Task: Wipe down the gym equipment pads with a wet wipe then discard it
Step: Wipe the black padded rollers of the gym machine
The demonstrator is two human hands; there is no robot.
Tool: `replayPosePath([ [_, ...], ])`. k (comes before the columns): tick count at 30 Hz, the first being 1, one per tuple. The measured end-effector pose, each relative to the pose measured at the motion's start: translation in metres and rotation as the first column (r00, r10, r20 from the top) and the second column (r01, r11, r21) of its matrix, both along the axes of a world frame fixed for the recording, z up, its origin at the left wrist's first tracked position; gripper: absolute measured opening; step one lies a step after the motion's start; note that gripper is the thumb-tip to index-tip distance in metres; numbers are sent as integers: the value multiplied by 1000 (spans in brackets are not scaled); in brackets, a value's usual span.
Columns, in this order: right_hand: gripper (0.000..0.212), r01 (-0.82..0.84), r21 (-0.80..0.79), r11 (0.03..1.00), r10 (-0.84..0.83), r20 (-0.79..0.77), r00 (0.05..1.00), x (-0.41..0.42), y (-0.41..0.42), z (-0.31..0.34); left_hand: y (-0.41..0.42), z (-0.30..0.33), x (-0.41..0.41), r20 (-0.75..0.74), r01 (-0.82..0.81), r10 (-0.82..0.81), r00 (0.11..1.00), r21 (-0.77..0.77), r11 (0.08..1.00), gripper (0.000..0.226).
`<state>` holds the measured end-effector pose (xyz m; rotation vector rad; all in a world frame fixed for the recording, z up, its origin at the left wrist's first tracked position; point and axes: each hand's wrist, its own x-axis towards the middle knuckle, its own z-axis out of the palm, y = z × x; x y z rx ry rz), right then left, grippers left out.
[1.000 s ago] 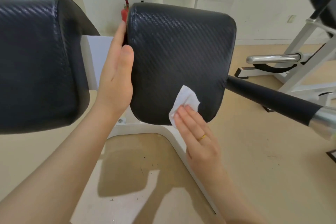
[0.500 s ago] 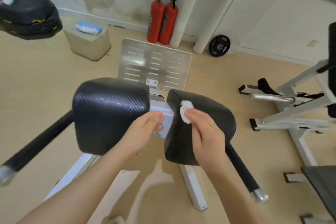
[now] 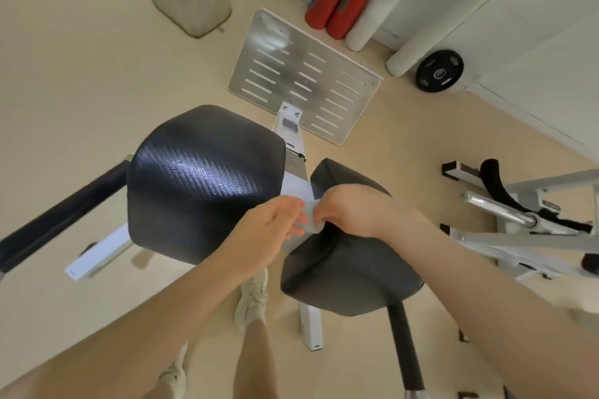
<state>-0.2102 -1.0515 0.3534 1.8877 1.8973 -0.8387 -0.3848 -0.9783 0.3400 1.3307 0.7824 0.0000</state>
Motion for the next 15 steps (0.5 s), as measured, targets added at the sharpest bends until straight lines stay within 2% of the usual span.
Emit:
replayPosePath([
  [3,31,-57,-110,992,62,43,997,36,32,-17,-7,2,14,-106,128,-115,988,118,985,29],
  [5,36,-48,-153,987,53,31,998,56,47,-34,-12,-2,27,-172,181,-164,971,92,979,37],
  [7,42,4,-182,983,-8,-22,1000,72,55,-56,-17,-8,41,-226,190,-175,958,46,981,46],
  [10,48,100,-237,966,-114,-45,993,88,69,-83,-22,-17,65,-264,236,-205,943,91,967,54],
  [15,43,-40,-259,965,-24,-241,970,94,63,-69,-18,-24,88,-325,316,-266,908,111,942,70],
])
